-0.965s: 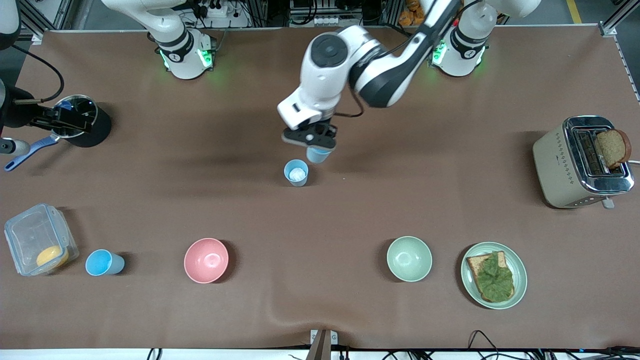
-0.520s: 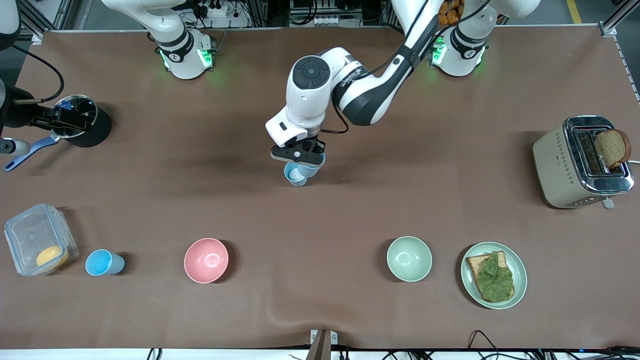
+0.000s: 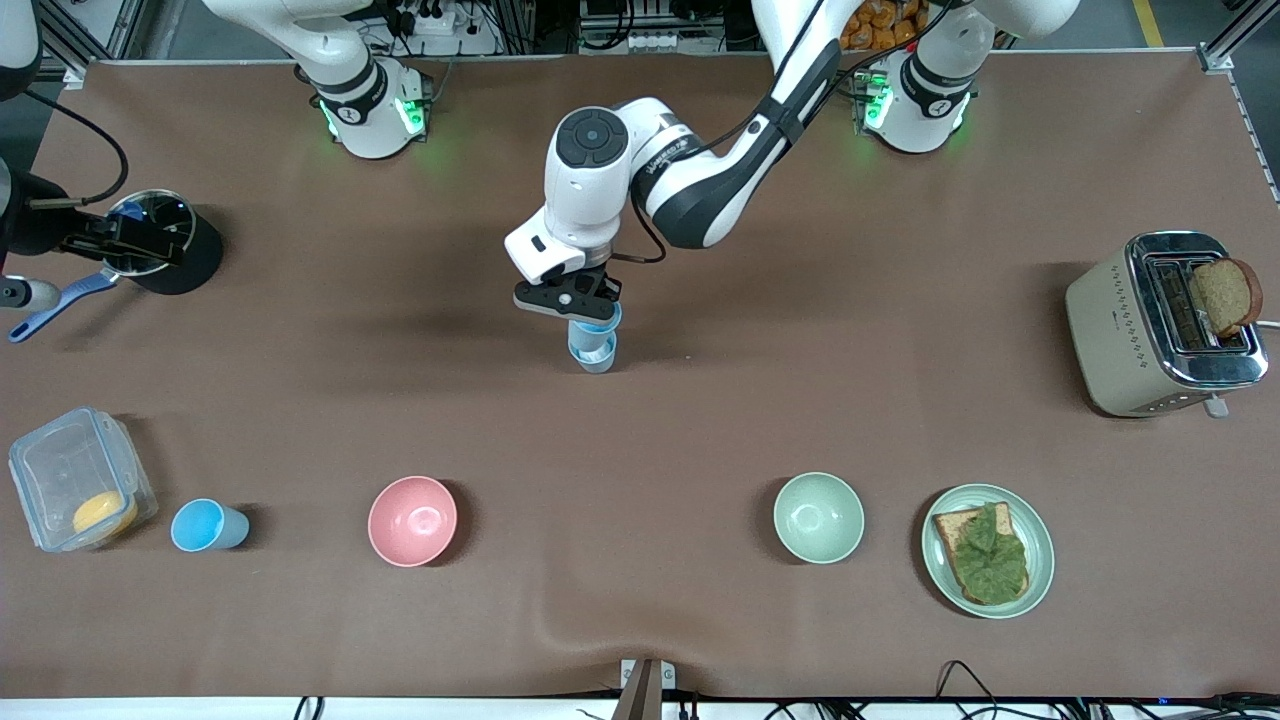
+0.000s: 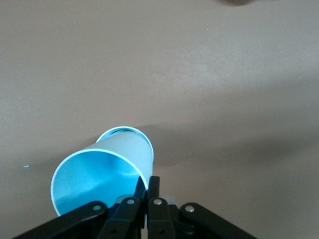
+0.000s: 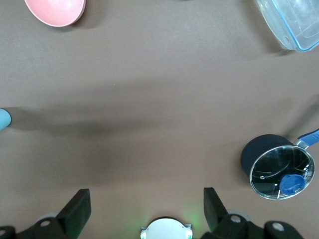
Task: Stack blue cups with both arms
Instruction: 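Carry the cup with the left gripper over the placed blue cup, then lower the held cup into the placed cup with the left gripper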
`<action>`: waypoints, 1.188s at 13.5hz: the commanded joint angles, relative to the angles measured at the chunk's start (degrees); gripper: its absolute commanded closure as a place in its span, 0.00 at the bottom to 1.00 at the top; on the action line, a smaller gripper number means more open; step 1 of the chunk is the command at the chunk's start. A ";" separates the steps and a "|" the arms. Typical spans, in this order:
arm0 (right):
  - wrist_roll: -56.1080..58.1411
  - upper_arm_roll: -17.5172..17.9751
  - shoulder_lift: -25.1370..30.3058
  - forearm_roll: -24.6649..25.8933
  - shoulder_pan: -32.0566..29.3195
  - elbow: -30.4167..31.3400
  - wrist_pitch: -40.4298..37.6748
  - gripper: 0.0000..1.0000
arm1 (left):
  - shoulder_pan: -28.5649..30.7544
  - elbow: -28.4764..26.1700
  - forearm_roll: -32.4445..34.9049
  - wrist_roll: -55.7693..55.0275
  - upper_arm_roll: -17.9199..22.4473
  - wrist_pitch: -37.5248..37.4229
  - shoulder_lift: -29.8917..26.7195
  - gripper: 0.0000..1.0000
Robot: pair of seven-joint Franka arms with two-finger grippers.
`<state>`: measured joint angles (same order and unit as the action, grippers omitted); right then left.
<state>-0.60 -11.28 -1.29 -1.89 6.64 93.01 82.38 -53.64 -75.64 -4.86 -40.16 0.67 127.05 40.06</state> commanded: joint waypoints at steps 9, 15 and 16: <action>-0.28 0.99 0.50 0.93 -1.19 0.25 -0.29 0.00 | -0.94 1.38 0.12 -0.62 1.88 2.06 2.21 0.47; -0.28 0.99 0.41 0.93 -1.19 0.25 -0.29 0.00 | 0.20 0.94 -0.23 -0.54 1.88 1.79 0.38 0.00; -0.28 0.99 0.41 0.93 -1.19 0.25 -0.29 0.00 | 1.86 -0.02 0.03 -0.36 1.88 1.62 -1.29 0.00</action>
<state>-0.60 -11.28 -1.30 -1.87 6.64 93.01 82.34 -53.50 -74.86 -4.86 -40.18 2.15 129.14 41.39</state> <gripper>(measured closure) 0.000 0.229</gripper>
